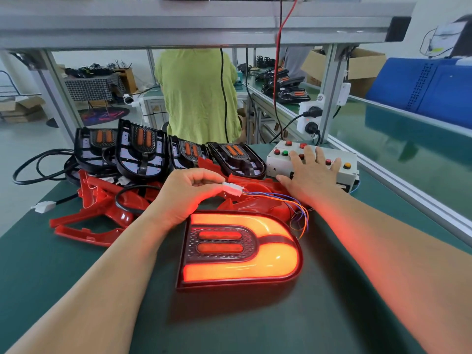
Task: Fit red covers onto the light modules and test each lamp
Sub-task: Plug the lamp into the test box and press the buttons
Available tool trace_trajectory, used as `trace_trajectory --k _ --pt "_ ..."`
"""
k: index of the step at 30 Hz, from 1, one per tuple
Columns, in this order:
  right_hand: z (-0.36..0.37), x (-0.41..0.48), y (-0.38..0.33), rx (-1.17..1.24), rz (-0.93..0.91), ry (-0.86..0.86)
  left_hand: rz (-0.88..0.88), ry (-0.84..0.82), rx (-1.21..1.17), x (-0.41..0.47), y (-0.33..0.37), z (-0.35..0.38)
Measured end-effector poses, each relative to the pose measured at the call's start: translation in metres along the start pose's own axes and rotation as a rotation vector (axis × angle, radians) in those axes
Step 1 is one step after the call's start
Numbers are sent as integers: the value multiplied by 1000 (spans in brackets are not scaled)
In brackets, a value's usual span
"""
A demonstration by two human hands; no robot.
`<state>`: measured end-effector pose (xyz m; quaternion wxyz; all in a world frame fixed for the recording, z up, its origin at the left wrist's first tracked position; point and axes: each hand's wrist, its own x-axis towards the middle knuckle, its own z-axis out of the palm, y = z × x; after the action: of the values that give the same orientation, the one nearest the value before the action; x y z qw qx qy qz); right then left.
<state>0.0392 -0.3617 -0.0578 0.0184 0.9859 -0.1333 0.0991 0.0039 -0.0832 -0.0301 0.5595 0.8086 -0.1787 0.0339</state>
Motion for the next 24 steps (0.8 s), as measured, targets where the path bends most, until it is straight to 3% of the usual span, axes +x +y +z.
trace_trajectory --k 24 --pt "3 2 1 10 0 14 26 -17 -15 1 -3 -1"
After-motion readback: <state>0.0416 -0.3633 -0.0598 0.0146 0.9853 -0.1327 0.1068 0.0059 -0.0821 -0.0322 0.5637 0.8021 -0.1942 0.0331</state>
